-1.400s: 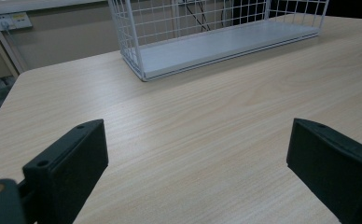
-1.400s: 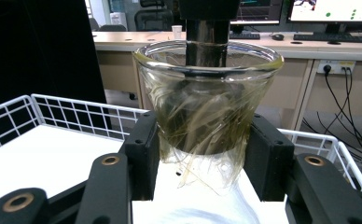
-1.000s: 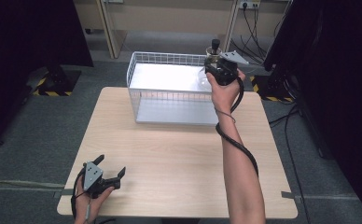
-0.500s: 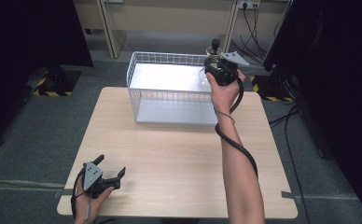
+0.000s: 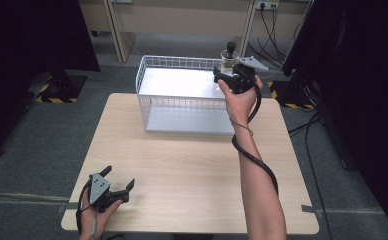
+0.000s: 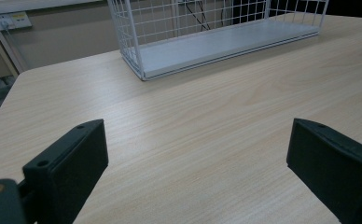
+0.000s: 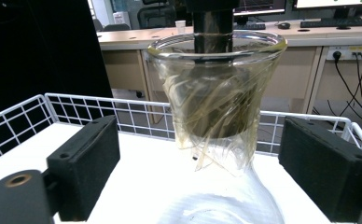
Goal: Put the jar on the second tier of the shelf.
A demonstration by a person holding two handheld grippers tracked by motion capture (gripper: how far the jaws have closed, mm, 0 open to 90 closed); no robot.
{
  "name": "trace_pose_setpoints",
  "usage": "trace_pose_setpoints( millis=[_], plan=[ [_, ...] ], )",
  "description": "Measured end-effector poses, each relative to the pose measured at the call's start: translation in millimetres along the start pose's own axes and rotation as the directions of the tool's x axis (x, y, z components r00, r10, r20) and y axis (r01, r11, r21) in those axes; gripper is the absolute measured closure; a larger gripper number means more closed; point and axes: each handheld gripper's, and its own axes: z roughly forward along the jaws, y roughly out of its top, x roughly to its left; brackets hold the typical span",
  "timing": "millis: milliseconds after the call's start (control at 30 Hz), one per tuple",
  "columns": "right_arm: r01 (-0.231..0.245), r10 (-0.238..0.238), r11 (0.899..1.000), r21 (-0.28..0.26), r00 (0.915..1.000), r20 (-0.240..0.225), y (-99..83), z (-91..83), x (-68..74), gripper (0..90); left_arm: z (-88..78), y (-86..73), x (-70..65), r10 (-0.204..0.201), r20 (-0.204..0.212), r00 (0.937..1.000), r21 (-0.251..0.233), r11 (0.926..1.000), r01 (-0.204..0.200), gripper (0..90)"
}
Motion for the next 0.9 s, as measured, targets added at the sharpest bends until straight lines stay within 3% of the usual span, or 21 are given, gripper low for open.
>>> trace_pose_setpoints(
  millis=[300,900],
  plan=[
    [0.014,-0.014,1.0,0.007,0.9997,-0.021,-1.3,-8.3,0.0,3.7,0.0,0.0,-0.2,0.004,-0.001,1.0,0.001,1.0,-0.004,5.1],
    [0.034,-0.033,0.999,0.018,0.997,-0.07,-11.7,-28.7,0.2,2.6,0.2,0.1,-0.5,0.007,-0.003,1.0,0.002,1.0,-0.007,5.0]
  ],
)
